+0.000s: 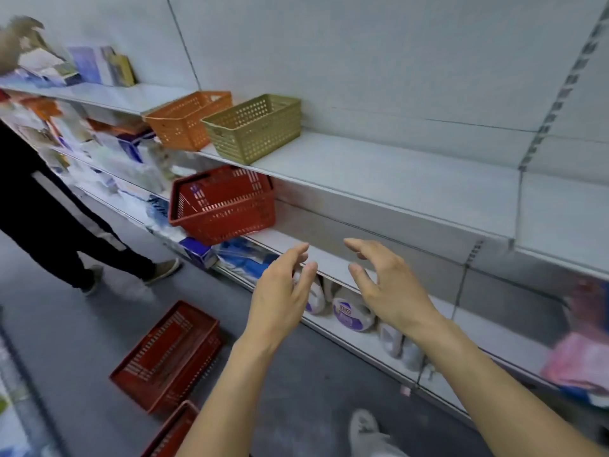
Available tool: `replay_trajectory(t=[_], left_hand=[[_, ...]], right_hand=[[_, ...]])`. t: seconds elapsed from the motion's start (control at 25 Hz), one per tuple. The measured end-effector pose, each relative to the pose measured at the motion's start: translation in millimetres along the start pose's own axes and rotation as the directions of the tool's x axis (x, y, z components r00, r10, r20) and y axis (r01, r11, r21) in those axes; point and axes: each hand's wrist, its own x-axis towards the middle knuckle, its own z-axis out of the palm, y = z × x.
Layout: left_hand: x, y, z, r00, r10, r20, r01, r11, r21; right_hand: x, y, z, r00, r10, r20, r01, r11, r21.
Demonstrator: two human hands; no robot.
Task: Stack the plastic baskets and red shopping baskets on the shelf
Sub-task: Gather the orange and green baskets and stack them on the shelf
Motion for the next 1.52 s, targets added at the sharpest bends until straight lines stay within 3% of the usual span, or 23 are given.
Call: replay_trajectory(t=[0.32,0.48,0.68,0.8,0.92,1.08,1.32,1.52], left_hand=[[148,-107,-71,1.0,-0.003,0.011,0.002,0.998,0.056],[243,-144,-114,0.999,0.029,-0.022,-0.026,0.996,0.087],[353,-191,-158,0.996,0.046,-0.083,-0.036,0.993,0.115],[421,-228,-182,0.996,0.062,-0.071,-0.052,0.99,0.132],[490,-264,-198,0.995,0.079,-0.062,-0.062,0.968,0.245],[555,-298,-215,0.997,-0.007,0.07,-0.021,0.923,0.385],[561,-303,-213,0.954,0.165,0.25,-0.196,0.975,0.105],[557,-308,-228,0.878,0.306,0.367,-0.326,0.945,-0.008]], right_hand=[[179,-17,71,1.0,-0.011,0.019,0.01,0.999,0.043],[277,-35,105,0.999,0.021,-0.03,-0.018,0.995,0.099],[381,-57,137,0.994,0.03,-0.101,-0.025,0.998,0.051],[434,-66,154,0.974,0.134,-0.184,-0.132,0.991,0.021],[473,-67,175,0.912,0.359,-0.198,-0.366,0.931,0.002],[507,-75,195,0.772,0.606,-0.192,-0.59,0.796,0.138],[513,-87,209,0.594,0.751,-0.29,-0.75,0.647,0.138],[506,-92,208,0.52,0.772,-0.365,-0.785,0.601,0.152]])
